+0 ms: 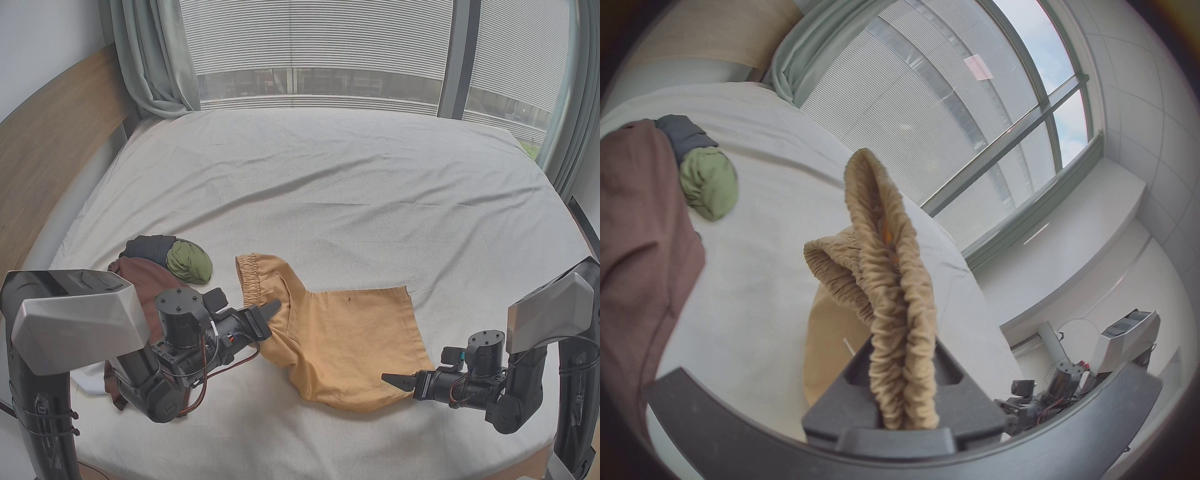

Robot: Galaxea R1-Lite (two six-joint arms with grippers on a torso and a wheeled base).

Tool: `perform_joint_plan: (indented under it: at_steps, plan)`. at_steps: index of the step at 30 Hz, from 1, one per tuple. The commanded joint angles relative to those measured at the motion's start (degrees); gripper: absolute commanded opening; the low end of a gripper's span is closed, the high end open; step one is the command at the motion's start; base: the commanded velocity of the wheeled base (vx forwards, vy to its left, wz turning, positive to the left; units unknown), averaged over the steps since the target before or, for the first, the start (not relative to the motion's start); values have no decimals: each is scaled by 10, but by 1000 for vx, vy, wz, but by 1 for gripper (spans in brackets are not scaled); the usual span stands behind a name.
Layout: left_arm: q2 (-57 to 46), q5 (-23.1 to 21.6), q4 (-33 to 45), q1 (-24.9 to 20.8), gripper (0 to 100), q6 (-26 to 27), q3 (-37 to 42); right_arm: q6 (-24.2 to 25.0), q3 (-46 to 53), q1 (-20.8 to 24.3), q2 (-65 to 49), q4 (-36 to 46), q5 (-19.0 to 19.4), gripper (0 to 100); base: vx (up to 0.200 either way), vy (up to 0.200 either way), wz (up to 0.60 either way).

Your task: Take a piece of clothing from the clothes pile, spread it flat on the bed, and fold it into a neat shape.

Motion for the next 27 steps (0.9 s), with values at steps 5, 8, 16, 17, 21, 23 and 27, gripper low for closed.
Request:
perform_joint_plan:
  at_steps: [5,8,16,17,21,23,27]
  plan:
    - [23,2,6,-36,0,-6,-54,1,-3,-5,-8,0,0,100,0,0,0]
    - [30,3,12,-45,0,-6,-66,2,-6,-6,-10,0,0,100,0,0,0]
    - [35,3,48,-74,0,-21,-116,1,-28,-48,-45,1,-2,100,0,0,0]
    - [35,3,53,-76,0,-22,-118,1,-30,-52,-46,1,-3,100,0,0,0]
    - [42,3,79,-90,0,-26,-142,0,-53,-79,-49,1,-22,100,0,0,0]
    - [50,3,88,-97,0,-26,-155,1,-59,-86,-49,1,-26,100,0,0,0]
    - [67,5,100,-109,0,-26,-176,1,-67,-94,-49,1,-27,100,0,0,0]
